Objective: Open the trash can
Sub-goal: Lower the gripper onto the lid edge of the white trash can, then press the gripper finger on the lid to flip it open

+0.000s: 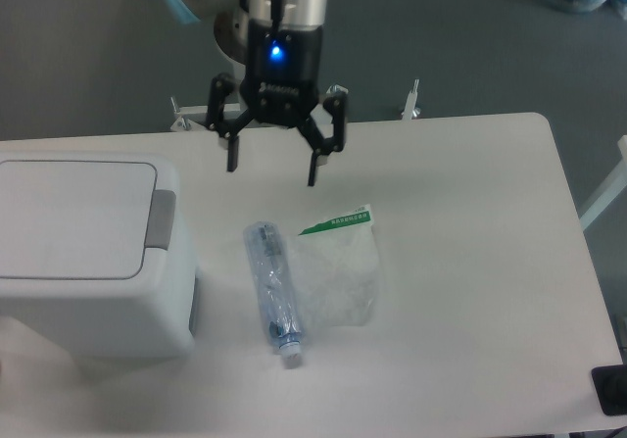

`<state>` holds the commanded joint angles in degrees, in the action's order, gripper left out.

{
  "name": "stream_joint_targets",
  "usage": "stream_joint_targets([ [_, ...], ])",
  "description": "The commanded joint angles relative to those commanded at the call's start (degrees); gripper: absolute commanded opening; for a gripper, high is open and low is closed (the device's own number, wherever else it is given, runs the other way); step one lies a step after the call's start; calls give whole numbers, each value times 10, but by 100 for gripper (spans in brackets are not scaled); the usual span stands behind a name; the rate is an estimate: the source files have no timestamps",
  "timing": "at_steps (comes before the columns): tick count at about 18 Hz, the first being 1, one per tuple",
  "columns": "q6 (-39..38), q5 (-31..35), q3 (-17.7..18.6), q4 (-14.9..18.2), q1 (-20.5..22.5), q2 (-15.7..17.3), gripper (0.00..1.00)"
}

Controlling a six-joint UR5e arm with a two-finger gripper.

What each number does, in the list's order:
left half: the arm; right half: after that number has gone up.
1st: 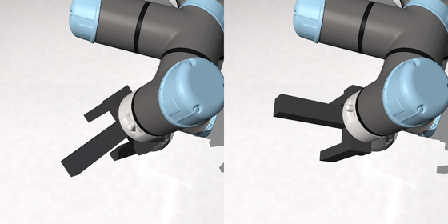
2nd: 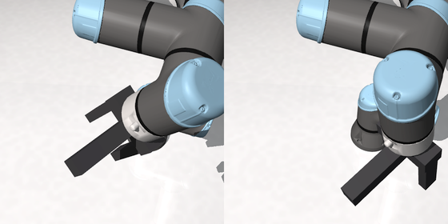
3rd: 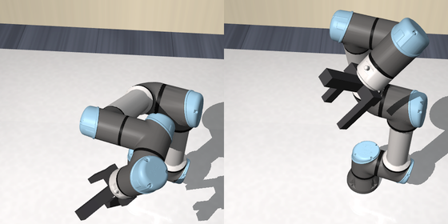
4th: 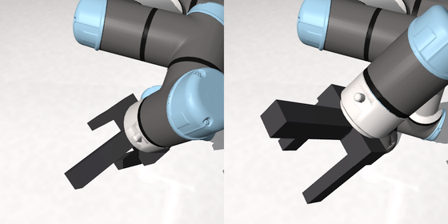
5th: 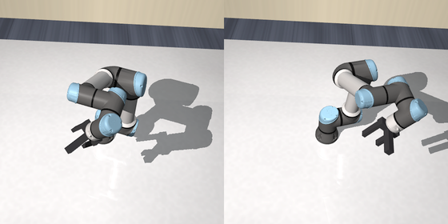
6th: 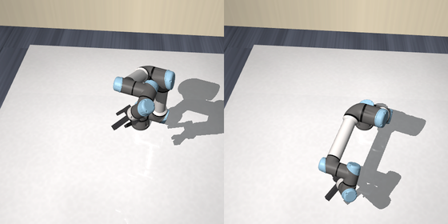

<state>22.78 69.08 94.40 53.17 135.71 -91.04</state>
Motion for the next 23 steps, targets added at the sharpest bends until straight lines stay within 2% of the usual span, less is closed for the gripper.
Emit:
stream_joint_targets([
  [5,-36,3,-28,-6,-26,-30,100],
  [13,-34,6,-20,-11,-42,-46,100],
  [23,-34,7,-5,-14,-48,-47,100],
])
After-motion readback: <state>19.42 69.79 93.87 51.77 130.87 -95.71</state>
